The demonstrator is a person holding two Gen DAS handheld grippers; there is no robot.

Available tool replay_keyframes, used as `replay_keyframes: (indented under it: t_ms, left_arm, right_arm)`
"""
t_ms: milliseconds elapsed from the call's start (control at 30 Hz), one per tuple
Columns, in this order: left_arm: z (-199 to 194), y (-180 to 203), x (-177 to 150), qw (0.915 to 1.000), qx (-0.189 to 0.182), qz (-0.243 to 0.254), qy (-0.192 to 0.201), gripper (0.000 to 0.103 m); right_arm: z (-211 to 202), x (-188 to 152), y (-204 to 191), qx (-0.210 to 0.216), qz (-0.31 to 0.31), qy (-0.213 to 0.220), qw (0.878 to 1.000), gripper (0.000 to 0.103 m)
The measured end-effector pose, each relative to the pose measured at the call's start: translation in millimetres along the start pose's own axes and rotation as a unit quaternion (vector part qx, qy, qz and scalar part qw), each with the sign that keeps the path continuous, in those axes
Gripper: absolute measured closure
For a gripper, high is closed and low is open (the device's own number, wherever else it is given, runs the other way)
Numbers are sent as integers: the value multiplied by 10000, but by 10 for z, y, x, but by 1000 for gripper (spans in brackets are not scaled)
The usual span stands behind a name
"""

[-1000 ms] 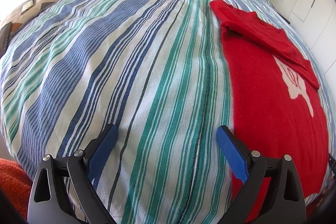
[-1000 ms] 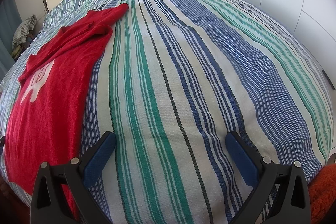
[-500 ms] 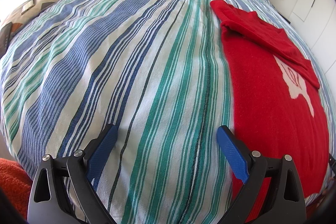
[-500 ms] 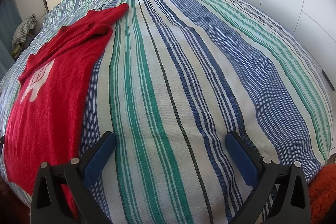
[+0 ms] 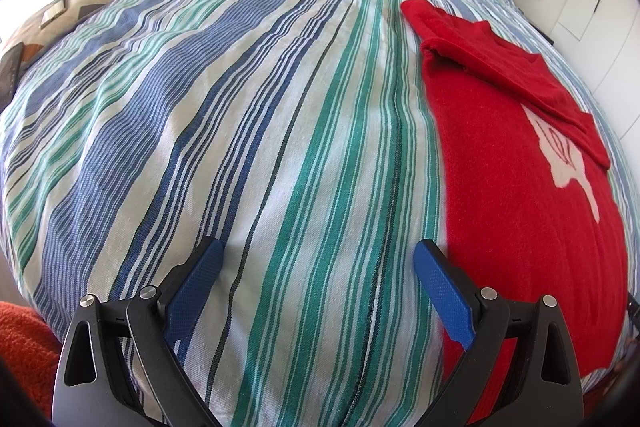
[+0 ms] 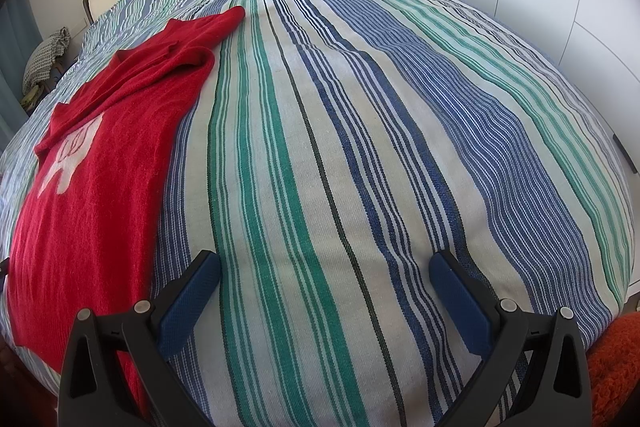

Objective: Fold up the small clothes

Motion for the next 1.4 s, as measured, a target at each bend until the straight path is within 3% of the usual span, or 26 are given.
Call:
replay_keyframes:
  t_ms: [1167,1267,1333,1400]
  left_arm:
    - [-7,10,-28,9999,29,125,-101,4]
    - [-168,7,-7,9993,-255,-23,-287,6]
    - [-372,74,-20,9972,-709,-35,-253,6]
    - [-515,198,-125,9937,-1055,168,-326,6]
  right_arm:
    - [2,16,-6,12,-41,-36,10000,0]
    - [-87,137,78,337,268,-166,9989,0]
    - [-309,273,150,825,759,-14,9937,0]
    - [-539,356,105,1416,840,25,9863,0]
Point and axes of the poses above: each gripper's, at about its wrist camera, not at the fingertips, and z roughly the way its jaws point, y to its right, x to its top, the point moved 8 cm from there along z, roughly the way its jaws point, and after that the axes turned 3 degrees about -x, right-handed, at the moved point
